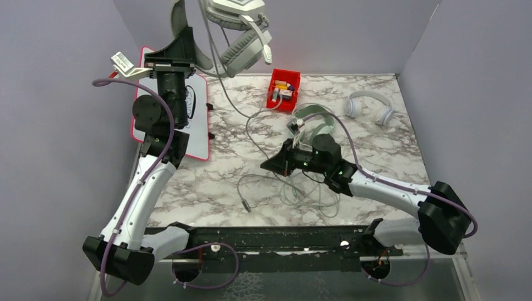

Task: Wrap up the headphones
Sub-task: Wrap the headphones cable around the headphones.

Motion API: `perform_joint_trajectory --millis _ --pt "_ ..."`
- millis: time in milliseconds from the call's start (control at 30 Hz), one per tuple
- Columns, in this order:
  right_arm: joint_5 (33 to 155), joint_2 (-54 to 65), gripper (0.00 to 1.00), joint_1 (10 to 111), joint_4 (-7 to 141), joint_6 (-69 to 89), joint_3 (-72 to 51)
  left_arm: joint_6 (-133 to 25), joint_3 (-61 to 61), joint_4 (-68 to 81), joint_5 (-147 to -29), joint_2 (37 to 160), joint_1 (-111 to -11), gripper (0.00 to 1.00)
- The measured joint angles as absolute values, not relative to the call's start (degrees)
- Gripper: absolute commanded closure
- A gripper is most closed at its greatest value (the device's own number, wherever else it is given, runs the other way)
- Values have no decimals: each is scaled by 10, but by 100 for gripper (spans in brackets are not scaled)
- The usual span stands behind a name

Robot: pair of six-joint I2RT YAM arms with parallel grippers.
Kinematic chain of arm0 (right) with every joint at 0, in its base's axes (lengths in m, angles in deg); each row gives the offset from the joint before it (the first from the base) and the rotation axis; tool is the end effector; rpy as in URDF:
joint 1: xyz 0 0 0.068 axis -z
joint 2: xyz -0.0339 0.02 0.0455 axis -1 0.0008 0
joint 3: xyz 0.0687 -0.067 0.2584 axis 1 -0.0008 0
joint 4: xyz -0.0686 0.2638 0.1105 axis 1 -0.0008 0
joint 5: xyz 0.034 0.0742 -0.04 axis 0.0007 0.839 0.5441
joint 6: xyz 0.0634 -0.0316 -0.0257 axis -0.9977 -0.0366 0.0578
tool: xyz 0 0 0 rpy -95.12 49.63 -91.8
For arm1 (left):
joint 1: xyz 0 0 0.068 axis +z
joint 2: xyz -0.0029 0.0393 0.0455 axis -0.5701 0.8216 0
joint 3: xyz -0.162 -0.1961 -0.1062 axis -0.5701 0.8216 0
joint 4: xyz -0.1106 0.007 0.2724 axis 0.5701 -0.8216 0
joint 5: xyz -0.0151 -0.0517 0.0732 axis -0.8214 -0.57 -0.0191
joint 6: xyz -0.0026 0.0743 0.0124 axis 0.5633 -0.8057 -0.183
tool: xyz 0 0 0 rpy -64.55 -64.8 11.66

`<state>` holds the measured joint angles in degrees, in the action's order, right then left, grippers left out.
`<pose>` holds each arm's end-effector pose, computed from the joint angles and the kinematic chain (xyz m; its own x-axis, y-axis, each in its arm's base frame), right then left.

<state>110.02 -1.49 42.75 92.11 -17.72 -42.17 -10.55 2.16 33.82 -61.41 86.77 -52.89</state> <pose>0.2187 0.2742 0.2691 -0.5892 0.1242 -0.7983 -0.7420 0.3078 0.5955 0.2720 -0.0682 0.5230 0.2703 -0.9112 -0.3108 0.4920 0.4082 -0.7690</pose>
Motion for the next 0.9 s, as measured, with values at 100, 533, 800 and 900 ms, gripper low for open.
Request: perform_joint_trajectory --millis 100,533,800,900 --pt "1056 -11 99 428 909 -166 -492 -88 -8 329 -603 868 -529 100" --pt "977 43 98 602 872 -107 -525 -79 -137 271 -565 882 -529 100" --pt "1021 154 92 631 895 -88 -512 -104 -173 189 -555 884 -531 100" --pt "1025 163 73 635 902 -81 -512 -113 -185 151 -549 889 -531 100"
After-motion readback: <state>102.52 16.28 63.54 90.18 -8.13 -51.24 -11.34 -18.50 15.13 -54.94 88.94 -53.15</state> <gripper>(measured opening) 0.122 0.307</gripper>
